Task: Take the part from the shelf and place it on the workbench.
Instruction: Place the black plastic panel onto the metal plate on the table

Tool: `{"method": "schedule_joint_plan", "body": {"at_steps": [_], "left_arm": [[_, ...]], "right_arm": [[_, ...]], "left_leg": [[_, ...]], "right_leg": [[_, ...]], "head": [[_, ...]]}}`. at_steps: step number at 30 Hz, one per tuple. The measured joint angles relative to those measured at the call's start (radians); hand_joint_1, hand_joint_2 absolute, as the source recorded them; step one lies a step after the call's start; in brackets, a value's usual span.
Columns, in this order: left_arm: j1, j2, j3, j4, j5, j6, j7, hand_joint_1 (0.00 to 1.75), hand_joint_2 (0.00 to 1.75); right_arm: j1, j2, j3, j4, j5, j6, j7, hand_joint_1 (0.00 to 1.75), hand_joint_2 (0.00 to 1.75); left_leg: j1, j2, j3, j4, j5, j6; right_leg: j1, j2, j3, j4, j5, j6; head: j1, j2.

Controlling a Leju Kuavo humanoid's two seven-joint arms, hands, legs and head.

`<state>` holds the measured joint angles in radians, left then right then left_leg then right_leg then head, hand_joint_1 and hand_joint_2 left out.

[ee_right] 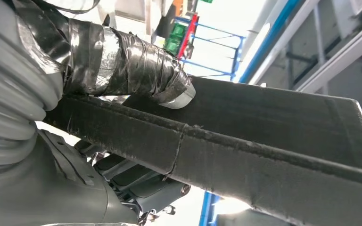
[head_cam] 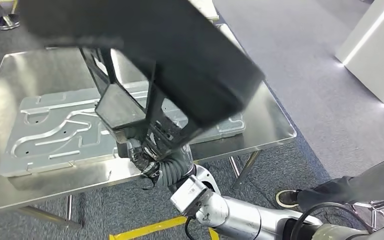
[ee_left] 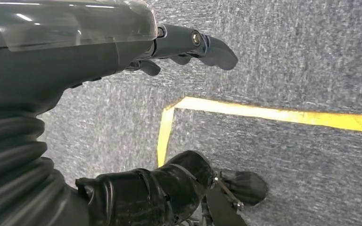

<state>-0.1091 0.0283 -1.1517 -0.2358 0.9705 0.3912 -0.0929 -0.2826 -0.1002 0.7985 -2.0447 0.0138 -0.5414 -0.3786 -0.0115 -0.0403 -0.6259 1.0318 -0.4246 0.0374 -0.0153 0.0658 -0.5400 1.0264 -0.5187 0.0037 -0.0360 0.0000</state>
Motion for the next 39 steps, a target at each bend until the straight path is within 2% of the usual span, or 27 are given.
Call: {"method": "schedule_joint_plan", "body": {"at_steps": [2, 4, 5, 6, 7, 8, 10, 11, 12, 14, 15, 16, 17, 19, 20, 21, 22, 23, 25, 27, 30, 32, 35, 36, 37, 38, 39], "left_arm": [[0.0, -0.002, 0.0, 0.0, 0.0, -0.001, -0.004, 0.0, 1.75], [0.001, -0.002, 0.0, 0.0, -0.001, -0.001, -0.007, 0.0, 1.75], [0.001, -0.002, 0.0, 0.0, -0.001, -0.001, -0.007, 0.0, 1.75], [0.001, -0.002, 0.0, 0.0, -0.001, -0.001, -0.008, 0.0, 1.75], [0.001, -0.002, 0.0, 0.0, 0.0, -0.001, -0.009, 0.0, 1.75], [0.0, -0.003, 0.0, 0.0, 0.0, -0.001, -0.01, 0.0, 1.75], [0.0, -0.005, 0.0, 0.0, 0.0, -0.001, -0.012, 0.0, 1.75], [0.0, -0.005, 0.0, 0.0, 0.0, -0.001, -0.012, 0.0, 1.75], [-0.001, -0.005, 0.0, 0.0, 0.0, -0.001, -0.013, 0.0, 1.75], [-0.001, -0.005, 0.0, 0.0, 0.0, -0.001, -0.014, 0.0, 1.75], [-0.001, -0.005, 0.0, 0.0, 0.0, -0.001, -0.015, 0.0, 1.75], [-0.001, -0.005, 0.0, 0.0, 0.0, -0.001, -0.016, 0.0, 1.75], [-0.002, -0.005, 0.0, 0.0, 0.001, -0.002, -0.017, 0.0, 1.75], [-0.002, -0.005, 0.0, 0.0, 0.004, -0.003, -0.02, 0.0, 1.75], [-0.001, -0.005, 0.0, 0.0, 0.006, -0.004, -0.022, 0.0, 1.75], [0.0, -0.005, 0.0, 0.0, 0.01, -0.004, -0.024, 0.0, 1.75], [0.001, -0.005, 0.0, 0.0, 0.013, -0.004, -0.026, 0.0, 1.75], [0.002, -0.005, 0.0, 0.0, 0.017, -0.004, -0.027, 0.0, 1.75], [0.002, -0.003, 0.0, 0.0, 0.022, -0.003, -0.03, 0.0, 1.75], [0.0, 0.001, 0.001, 0.0, 0.027, -0.003, -0.032, 0.0, 1.75], [-0.001, 0.004, 0.001, 0.0, 0.029, -0.008, -0.03, 0.0, 1.75], [-0.001, 0.004, 0.001, 0.0, 0.026, -0.018, -0.026, 0.0, 1.75], [-0.002, 0.008, 0.001, 0.0, 0.018, -0.031, -0.024, 0.0, 1.75], [-0.001, 0.01, 0.001, 0.0, 0.017, -0.034, -0.023, 0.0, 1.75], [-0.001, 0.011, 0.001, 0.0, 0.016, -0.038, -0.023, 0.0, 1.75], [0.0, 0.011, 0.001, 0.0, 0.015, -0.041, -0.022, 0.0, 1.75], [0.0, 0.011, 0.001, 0.0, 0.014, -0.043, -0.022, 0.0, 1.75]], "right_arm": [[-0.002, -0.002, -0.004, -0.002, -0.009, 0.006, -0.002, 1.75, 1.75], [-0.005, -0.004, -0.009, -0.002, -0.016, 0.011, -0.005, 1.75, 1.75], [-0.004, -0.006, -0.011, -0.002, -0.019, 0.012, -0.006, 1.75, 1.75], [-0.002, -0.008, -0.013, -0.002, -0.023, 0.012, -0.006, 1.75, 1.75], [0.0, -0.009, -0.014, -0.002, -0.026, 0.012, -0.007, 1.75, 1.75], [0.001, -0.011, -0.016, -0.002, -0.028, 0.012, -0.008, 1.75, 1.75], [0.001, -0.014, -0.019, -0.002, -0.028, 0.012, -0.009, 1.75, 1.75], [0.002, -0.015, -0.021, -0.002, -0.029, 0.012, -0.009, 1.75, 1.75], [0.002, -0.015, -0.025, -0.003, -0.029, 0.012, -0.01, 1.75, 1.75], [0.004, -0.017, -0.032, -0.003, -0.028, 0.012, -0.008, 1.75, 1.75], [0.005, -0.018, -0.036, -0.003, -0.025, 0.012, -0.004, 1.75, 1.75], [0.005, -0.019, -0.04, -0.003, -0.016, 0.011, 0.007, 1.75, 1.75], [0.005, -0.02, -0.044, -0.003, 0.0, 0.008, 0.025, 1.75, 1.75], [0.005, -0.025, -0.052, -0.001, 0.062, -0.001, 0.083, 1.75, 1.75], [0.006, -0.03, -0.056, 0.001, 0.104, -0.005, 0.121, 1.75, 1.75], [0.006, -0.035, -0.06, 0.004, 0.152, -0.008, 0.163, 1.75, 1.75], [0.006, -0.041, -0.064, 0.007, 0.204, -0.008, 0.207, 1.75, 1.75], [0.006, -0.048, -0.067, 0.011, 0.261, -0.006, 0.254, 1.75, 1.75], [0.004, -0.063, -0.075, 0.019, 0.375, 0.006, 0.348, 1.75, 1.75], [-0.002, -0.082, -0.086, 0.03, 0.472, 0.029, 0.438, 1.75, 1.75], [-0.02, -0.12, -0.1, 0.053, 0.623, 0.094, 0.587, 1.75, 1.75], [-0.041, -0.153, -0.108, 0.072, 0.729, 0.161, 0.685, 1.75, 1.75], [-0.092, -0.21, -0.117, 0.106, 0.841, 0.292, 0.811, 1.75, 1.75], [-0.108, -0.231, -0.119, 0.12, 0.859, 0.337, 0.844, 1.75, 1.75], [-0.122, -0.252, -0.12, 0.134, 0.871, 0.381, 0.872, 1.75, 1.75], [-0.137, -0.271, -0.12, 0.147, 0.881, 0.425, 0.896, 1.75, 1.75], [-0.154, -0.287, -0.12, 0.157, 0.89, 0.466, 0.915, 1.75, 1.75]], "left_leg": [[0.006, 0.018, 0.027, -0.039, -0.004, 0.005], [0.008, 0.034, 0.041, -0.05, -0.01, 0.009], [0.008, 0.043, 0.044, -0.047, -0.014, 0.01], [0.008, 0.051, 0.047, -0.044, -0.02, 0.01], [0.008, 0.059, 0.051, -0.039, -0.027, 0.009], [0.008, 0.068, 0.056, -0.034, -0.035, 0.008], [0.006, 0.084, 0.065, -0.019, -0.052, 0.001], [0.004, 0.09, 0.066, -0.013, -0.06, -0.004], [0.002, 0.097, 0.066, -0.008, -0.065, -0.008], [0.0, 0.11, 0.066, -0.006, -0.069, -0.015], [0.001, 0.112, 0.066, -0.002, -0.074, -0.019], [0.003, 0.103, 0.062, 0.011, -0.085, -0.024], [0.005, 0.089, 0.049, 0.041, -0.105, -0.029], [0.01, 0.058, -0.003, 0.153, -0.161, -0.036], [0.011, 0.053, -0.035, 0.216, -0.185, -0.038], [0.012, 0.051, -0.059, 0.259, -0.194, -0.038], [0.012, 0.051, -0.069, 0.271, -0.186, -0.037], [0.012, 0.051, -0.059, 0.242, -0.159, -0.034], [0.011, 0.047, -0.002, 0.113, -0.088, -0.024], [0.006, 0.041, 0.042, 0.014, -0.057, -0.015], [0.002, 0.041, 0.049, -0.013, -0.051, -0.007], [0.006, 0.042, 0.053, -0.027, -0.039, 0.002], [0.006, 0.045, 0.052, -0.032, -0.033, 0.01], [0.006, 0.045, 0.051, -0.031, -0.033, 0.01], [0.006, 0.045, 0.05, -0.029, -0.034, 0.01], [0.007, 0.045, 0.05, -0.026, -0.035, 0.01], [0.008, 0.045, 0.049, -0.022, -0.038, 0.009]], "right_leg": [[0.004, -0.021, -0.02, 0.04, -0.022, 0.008], [0.005, -0.047, -0.088, 0.163, -0.065, 0.014], [0.004, -0.05, -0.128, 0.224, -0.08, 0.017], [0.002, -0.053, -0.157, 0.261, -0.08, 0.02], [0.001, -0.056, -0.166, 0.257, -0.058, 0.022], [-0.001, -0.062, -0.156, 0.216, -0.02, 0.024], [0.002, -0.095, -0.106, 0.086, 0.049, 0.024], [0.005, -0.109, -0.087, 0.044, 0.064, 0.019], [0.008, -0.116, -0.08, 0.024, 0.066, 0.013], [0.01, -0.101, -0.081, 0.024, 0.066, 0.0], [0.01, -0.094, -0.081, 0.022, 0.068, -0.005], [0.008, -0.088, -0.079, 0.02, 0.07, -0.01], [0.005, -0.083, -0.078, 0.017, 0.071, -0.015], [0.003, -0.077, -0.076, 0.015, 0.071, -0.02], [0.004, -0.073, -0.077, 0.015, 0.071, -0.021], [0.005, -0.069, -0.077, 0.016, 0.071, -0.022], [0.006, -0.064, -0.076, 0.016, 0.071, -0.022], [0.007, -0.059, -0.075, 0.016, 0.071, -0.021], [0.008, -0.052, -0.073, 0.016, 0.07, -0.02], [0.009, -0.048, -0.075, 0.016, 0.072, -0.014], [0.007, -0.048, -0.08, 0.012, 0.077, 0.003], [0.006, -0.052, -0.094, 0.042, 0.054, 0.013], [0.005, -0.055, -0.168, 0.209, -0.03, 0.022], [0.003, -0.055, -0.189, 0.256, -0.044, 0.025], [0.002, -0.056, -0.195, 0.27, -0.039, 0.028], [-0.001, -0.056, -0.184, 0.246, -0.018, 0.03], [-0.004, -0.058, -0.155, 0.189, 0.015, 0.032]], "head": [[0.007, 0.0], [0.013, 0.0], [0.014, 0.0], [0.015, 0.0], [0.015, 0.0], [0.016, 0.0], [0.017, 0.0], [0.017, 0.0], [0.018, 0.0], [0.018, 0.0], [0.018, 0.0], [0.018, 0.0], [0.018, 0.0], [0.017, 0.0], [0.017, 0.0], [0.017, 0.0], [0.018, 0.0], [0.018, 0.0], [0.018, 0.0], [0.018, 0.0], [0.019, 0.0], [0.021, 0.0], [0.026, 0.0], [0.026, 0.0], [0.027, 0.0], [0.028, 0.0], [0.028, 0.0]]}}
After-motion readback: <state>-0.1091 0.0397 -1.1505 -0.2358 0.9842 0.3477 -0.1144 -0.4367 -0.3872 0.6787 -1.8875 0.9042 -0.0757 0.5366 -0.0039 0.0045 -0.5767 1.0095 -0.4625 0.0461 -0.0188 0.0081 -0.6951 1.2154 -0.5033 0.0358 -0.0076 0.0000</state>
